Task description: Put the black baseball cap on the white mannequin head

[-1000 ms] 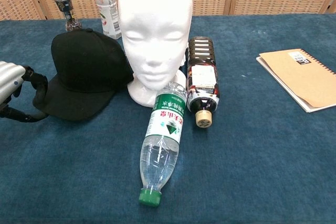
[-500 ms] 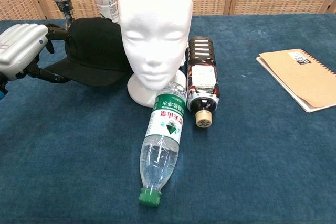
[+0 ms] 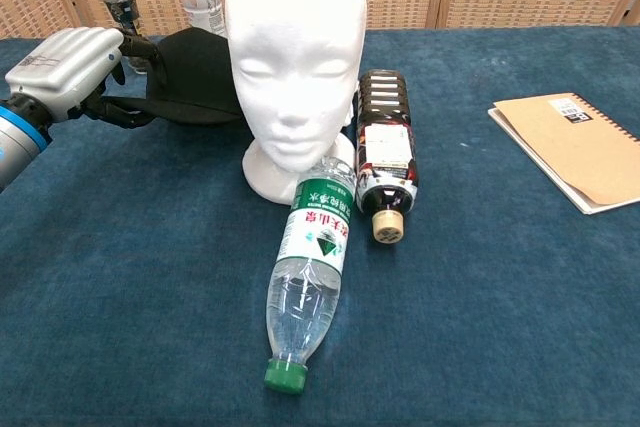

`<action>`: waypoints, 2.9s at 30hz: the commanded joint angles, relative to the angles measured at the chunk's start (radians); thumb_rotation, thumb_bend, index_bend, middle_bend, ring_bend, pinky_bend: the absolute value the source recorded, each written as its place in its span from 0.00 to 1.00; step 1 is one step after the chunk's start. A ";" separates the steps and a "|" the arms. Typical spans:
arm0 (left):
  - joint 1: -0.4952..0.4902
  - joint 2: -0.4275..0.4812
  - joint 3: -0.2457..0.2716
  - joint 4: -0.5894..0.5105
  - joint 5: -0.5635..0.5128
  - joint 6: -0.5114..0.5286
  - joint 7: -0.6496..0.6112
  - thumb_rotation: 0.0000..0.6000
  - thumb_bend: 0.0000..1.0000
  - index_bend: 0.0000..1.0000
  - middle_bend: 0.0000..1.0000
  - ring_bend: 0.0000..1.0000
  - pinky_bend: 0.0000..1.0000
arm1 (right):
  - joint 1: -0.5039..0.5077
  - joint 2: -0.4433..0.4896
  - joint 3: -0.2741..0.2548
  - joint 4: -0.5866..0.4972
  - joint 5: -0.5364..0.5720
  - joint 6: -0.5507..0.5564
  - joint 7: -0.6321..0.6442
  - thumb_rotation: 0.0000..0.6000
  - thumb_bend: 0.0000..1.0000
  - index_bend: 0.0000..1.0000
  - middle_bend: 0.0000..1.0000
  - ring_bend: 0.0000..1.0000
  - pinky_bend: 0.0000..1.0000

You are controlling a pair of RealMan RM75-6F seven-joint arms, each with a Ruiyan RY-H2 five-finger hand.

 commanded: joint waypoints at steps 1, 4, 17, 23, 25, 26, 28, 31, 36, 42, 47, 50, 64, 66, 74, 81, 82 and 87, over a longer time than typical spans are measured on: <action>-0.007 -0.007 0.006 0.024 -0.004 0.005 -0.028 1.00 0.42 0.47 0.38 0.23 0.50 | 0.000 0.001 0.000 -0.001 -0.001 0.001 0.000 1.00 0.09 0.31 0.37 0.41 0.32; -0.006 -0.005 0.006 0.030 -0.009 0.014 -0.053 1.00 0.49 0.55 0.38 0.29 0.60 | 0.000 0.001 0.000 -0.002 -0.002 0.000 0.000 1.00 0.09 0.31 0.37 0.41 0.32; 0.043 0.126 0.020 -0.059 0.006 0.170 -0.103 1.00 0.52 0.78 0.55 0.49 0.76 | 0.003 0.002 -0.001 -0.011 -0.014 0.004 0.001 1.00 0.09 0.31 0.37 0.41 0.32; 0.027 0.223 0.001 -0.163 0.036 0.261 -0.055 1.00 0.51 0.79 0.56 0.50 0.76 | 0.004 0.002 -0.001 -0.014 -0.018 0.005 0.002 1.00 0.09 0.31 0.37 0.41 0.32; 0.012 0.265 -0.007 -0.214 0.054 0.286 -0.019 1.00 0.51 0.79 0.56 0.50 0.76 | 0.004 0.002 -0.001 -0.014 -0.020 0.006 0.004 1.00 0.09 0.31 0.37 0.41 0.32; 0.004 0.283 -0.010 -0.238 0.063 0.293 -0.003 1.00 0.51 0.79 0.56 0.50 0.76 | 0.004 0.001 -0.001 -0.014 -0.021 0.007 0.004 1.00 0.09 0.31 0.37 0.41 0.32; -0.014 0.322 -0.017 -0.293 0.082 0.306 0.036 1.00 0.50 0.79 0.56 0.50 0.76 | 0.004 0.001 -0.001 -0.013 -0.021 0.008 0.006 1.00 0.09 0.31 0.37 0.41 0.32; -0.042 0.370 -0.030 -0.367 0.103 0.308 0.085 1.00 0.50 0.79 0.56 0.50 0.76 | 0.003 0.000 -0.001 -0.011 -0.020 0.007 0.009 1.00 0.09 0.31 0.37 0.41 0.32; -0.095 0.414 -0.058 -0.454 0.120 0.283 0.157 1.00 0.49 0.79 0.56 0.50 0.76 | 0.004 -0.001 -0.003 -0.008 -0.019 0.003 0.013 1.00 0.09 0.31 0.37 0.41 0.32; -0.161 0.422 -0.089 -0.484 0.125 0.239 0.218 1.00 0.49 0.79 0.56 0.50 0.76 | 0.003 -0.001 -0.002 -0.004 -0.017 0.005 0.018 1.00 0.09 0.31 0.37 0.41 0.32; -0.220 0.403 -0.112 -0.459 0.107 0.179 0.256 1.00 0.49 0.79 0.56 0.50 0.76 | 0.002 0.000 -0.001 -0.001 -0.011 0.001 0.023 1.00 0.09 0.31 0.37 0.41 0.32; -0.258 0.380 -0.128 -0.430 0.093 0.152 0.267 1.00 0.49 0.79 0.56 0.50 0.76 | 0.002 -0.001 -0.001 0.003 -0.008 0.000 0.026 1.00 0.09 0.31 0.37 0.41 0.32; -0.353 0.295 -0.104 -0.429 0.139 0.164 0.298 1.00 0.48 0.79 0.56 0.50 0.75 | 0.000 -0.004 0.001 0.013 0.003 -0.005 0.031 1.00 0.09 0.31 0.37 0.41 0.32; -0.352 0.294 -0.089 -0.438 0.155 0.177 0.302 1.00 0.48 0.79 0.56 0.50 0.75 | -0.001 -0.004 0.001 0.015 0.005 -0.004 0.033 1.00 0.09 0.31 0.37 0.41 0.32; -0.314 0.312 -0.030 -0.493 0.209 0.237 0.321 1.00 0.48 0.79 0.56 0.49 0.75 | -0.001 -0.005 0.001 0.023 0.007 -0.007 0.040 1.00 0.09 0.31 0.37 0.41 0.32; -0.285 0.350 0.003 -0.543 0.250 0.273 0.346 1.00 0.48 0.79 0.56 0.50 0.74 | 0.000 -0.006 0.001 0.022 0.005 -0.008 0.040 1.00 0.09 0.31 0.37 0.41 0.32; -0.281 0.355 0.007 -0.550 0.256 0.277 0.350 1.00 0.48 0.79 0.56 0.50 0.74 | 0.000 -0.006 0.000 0.021 0.004 -0.007 0.039 1.00 0.09 0.31 0.37 0.41 0.32; -0.260 0.378 0.023 -0.577 0.277 0.299 0.360 1.00 0.48 0.79 0.56 0.50 0.74 | -0.001 -0.005 0.000 0.018 0.002 -0.005 0.037 1.00 0.09 0.31 0.37 0.41 0.32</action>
